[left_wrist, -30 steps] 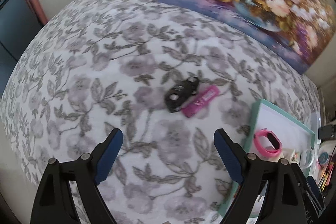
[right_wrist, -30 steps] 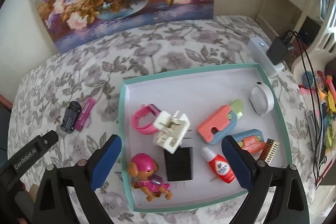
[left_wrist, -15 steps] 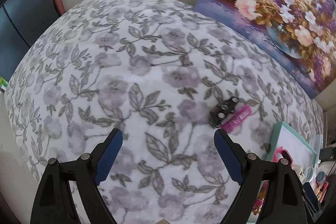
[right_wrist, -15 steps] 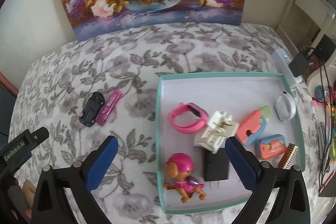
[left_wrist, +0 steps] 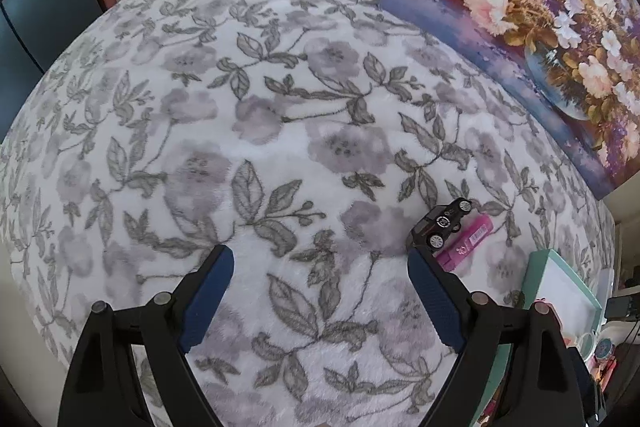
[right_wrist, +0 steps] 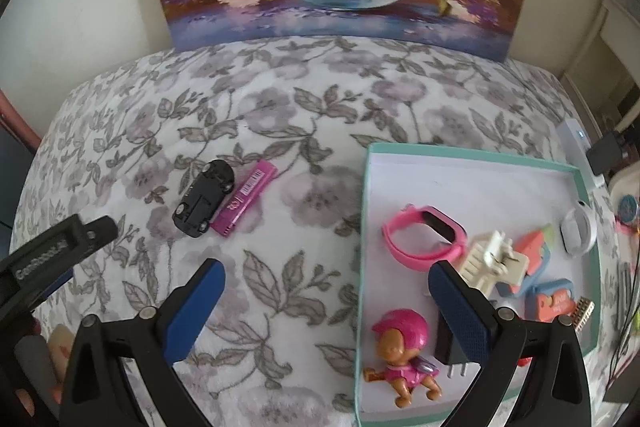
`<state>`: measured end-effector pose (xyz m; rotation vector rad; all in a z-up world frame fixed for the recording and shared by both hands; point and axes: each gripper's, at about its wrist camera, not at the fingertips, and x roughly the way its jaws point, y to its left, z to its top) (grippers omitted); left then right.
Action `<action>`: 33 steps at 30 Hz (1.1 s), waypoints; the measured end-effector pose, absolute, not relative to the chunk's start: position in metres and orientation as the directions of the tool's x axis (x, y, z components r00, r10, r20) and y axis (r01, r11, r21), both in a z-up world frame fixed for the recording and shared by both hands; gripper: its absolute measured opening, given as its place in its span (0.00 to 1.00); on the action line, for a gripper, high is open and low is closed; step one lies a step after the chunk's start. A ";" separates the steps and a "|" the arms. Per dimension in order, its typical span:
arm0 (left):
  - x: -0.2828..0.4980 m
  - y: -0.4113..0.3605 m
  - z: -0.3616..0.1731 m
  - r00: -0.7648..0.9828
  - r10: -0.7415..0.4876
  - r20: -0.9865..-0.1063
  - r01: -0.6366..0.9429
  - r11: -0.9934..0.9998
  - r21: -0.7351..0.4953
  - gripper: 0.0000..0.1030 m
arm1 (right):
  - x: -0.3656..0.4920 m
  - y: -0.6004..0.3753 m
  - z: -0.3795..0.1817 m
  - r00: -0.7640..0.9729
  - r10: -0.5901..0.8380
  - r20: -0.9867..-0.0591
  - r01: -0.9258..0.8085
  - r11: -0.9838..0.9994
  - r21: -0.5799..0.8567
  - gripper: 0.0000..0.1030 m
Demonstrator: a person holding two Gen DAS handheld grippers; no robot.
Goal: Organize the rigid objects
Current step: 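Move both open grippers back toward the black toy car and pink lighter, then close the right gripper around the pink lighter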
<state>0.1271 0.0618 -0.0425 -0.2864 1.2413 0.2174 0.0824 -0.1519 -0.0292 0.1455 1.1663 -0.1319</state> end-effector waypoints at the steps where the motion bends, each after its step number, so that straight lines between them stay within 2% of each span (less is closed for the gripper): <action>1: 0.129 0.062 -0.045 0.305 0.006 -0.952 -0.318 0.943 -0.096 0.87 | 0.084 -0.151 -0.030 0.388 -0.026 -0.921 0.177 0.983 0.047 1.00; 11: 0.151 0.076 -0.058 0.309 0.004 -0.951 -0.341 0.934 -0.107 0.87 | 0.108 -0.143 -0.045 0.383 -0.014 -0.924 0.158 0.986 0.051 0.98; 19: 0.165 0.076 -0.066 0.319 -0.006 -0.948 -0.330 0.937 -0.117 0.87 | 0.124 -0.146 -0.053 0.392 0.030 -0.919 0.171 0.980 0.105 0.84; 25: 0.170 0.072 -0.067 0.324 -0.010 -0.946 -0.324 0.938 -0.121 0.87 | 0.133 -0.140 -0.062 0.391 0.058 -0.918 0.166 0.977 0.133 0.77; 33: 0.171 0.076 -0.071 0.314 -0.015 -0.949 -0.338 0.933 -0.127 0.87 | 0.146 -0.122 -0.084 0.367 0.050 -0.929 0.121 0.988 0.101 0.75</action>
